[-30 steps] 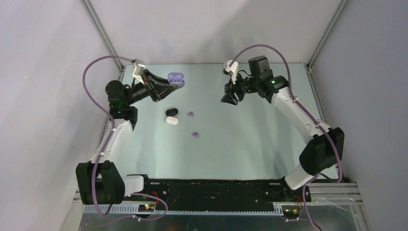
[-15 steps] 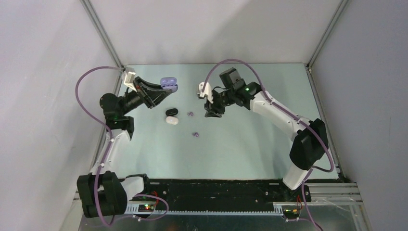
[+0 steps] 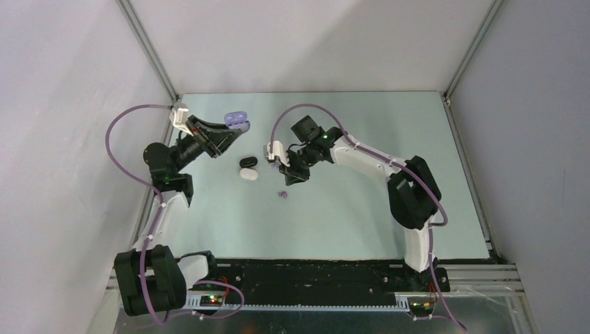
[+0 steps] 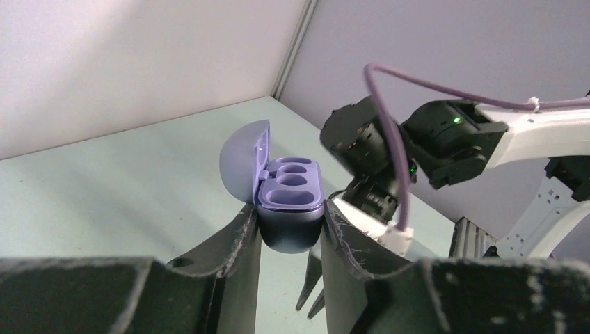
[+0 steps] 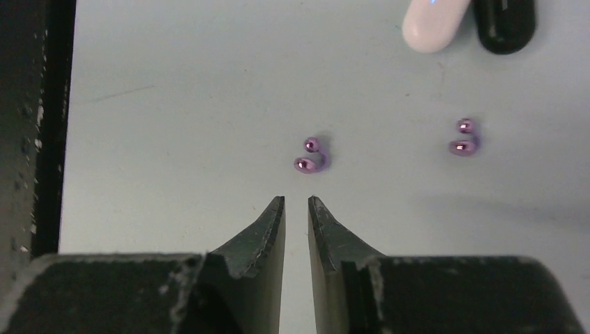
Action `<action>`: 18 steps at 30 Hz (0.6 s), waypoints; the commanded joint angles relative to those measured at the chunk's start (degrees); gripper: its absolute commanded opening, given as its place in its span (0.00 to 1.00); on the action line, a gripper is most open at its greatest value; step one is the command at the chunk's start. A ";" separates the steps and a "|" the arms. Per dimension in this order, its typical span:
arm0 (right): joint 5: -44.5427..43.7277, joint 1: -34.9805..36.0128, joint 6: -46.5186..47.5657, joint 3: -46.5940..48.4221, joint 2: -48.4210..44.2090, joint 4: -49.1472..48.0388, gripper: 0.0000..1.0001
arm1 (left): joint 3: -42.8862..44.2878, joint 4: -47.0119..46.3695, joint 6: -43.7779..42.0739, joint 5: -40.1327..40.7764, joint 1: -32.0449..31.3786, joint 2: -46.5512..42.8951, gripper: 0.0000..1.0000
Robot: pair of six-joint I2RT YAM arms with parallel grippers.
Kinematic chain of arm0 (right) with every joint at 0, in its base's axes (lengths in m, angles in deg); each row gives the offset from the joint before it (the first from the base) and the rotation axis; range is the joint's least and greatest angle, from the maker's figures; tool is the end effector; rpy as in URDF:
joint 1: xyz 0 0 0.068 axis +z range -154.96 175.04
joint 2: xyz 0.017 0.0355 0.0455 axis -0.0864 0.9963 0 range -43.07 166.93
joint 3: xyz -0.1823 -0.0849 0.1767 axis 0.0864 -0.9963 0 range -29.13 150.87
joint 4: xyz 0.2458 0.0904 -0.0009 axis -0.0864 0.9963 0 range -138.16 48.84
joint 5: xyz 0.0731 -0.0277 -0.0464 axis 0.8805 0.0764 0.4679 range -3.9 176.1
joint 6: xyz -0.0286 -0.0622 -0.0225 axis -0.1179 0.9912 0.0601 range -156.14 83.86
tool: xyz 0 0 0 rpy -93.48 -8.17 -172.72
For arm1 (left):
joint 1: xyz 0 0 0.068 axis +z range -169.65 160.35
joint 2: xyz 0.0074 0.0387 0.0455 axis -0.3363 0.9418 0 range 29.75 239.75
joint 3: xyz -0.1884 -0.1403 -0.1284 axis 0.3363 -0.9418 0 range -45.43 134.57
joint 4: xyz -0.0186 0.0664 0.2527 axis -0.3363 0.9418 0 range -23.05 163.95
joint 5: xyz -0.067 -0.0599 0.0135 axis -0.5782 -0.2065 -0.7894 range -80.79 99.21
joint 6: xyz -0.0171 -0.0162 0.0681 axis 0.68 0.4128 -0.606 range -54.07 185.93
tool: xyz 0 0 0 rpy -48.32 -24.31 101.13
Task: Insert the wireless bluetooth earbuds into the charging case
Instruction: Pick up the right earbud from the center of the board.
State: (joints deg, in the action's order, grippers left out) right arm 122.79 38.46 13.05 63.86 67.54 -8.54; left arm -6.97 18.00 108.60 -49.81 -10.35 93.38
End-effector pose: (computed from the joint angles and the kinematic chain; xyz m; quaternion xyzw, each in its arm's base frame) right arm 0.2873 0.3208 0.2361 -0.7197 0.5650 0.2881 0.2825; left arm 0.2536 -0.0101 0.3373 0.1626 0.6081 -0.4671 0.6210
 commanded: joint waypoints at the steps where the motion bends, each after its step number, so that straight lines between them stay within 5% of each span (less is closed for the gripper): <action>1: 0.00 1.06 -13.76 4.28 3.64 -4.11 0.21 | 1.13 -1.62 0.57 1.86 0.40 -1.07 0.00; 8: 1.99 -0.38 -27.71 10.89 10.82 0.84 0.19 | 0.30 1.18 -0.32 3.28 0.45 -2.92 0.00; 18: -2.39 -0.24 -29.17 11.34 15.11 0.16 0.20 | -0.32 5.07 -2.11 4.00 0.45 -4.12 0.00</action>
State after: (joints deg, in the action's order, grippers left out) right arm 121.98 37.96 -14.23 72.58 81.44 -8.50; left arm -7.19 22.63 107.84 -47.25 -10.26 90.04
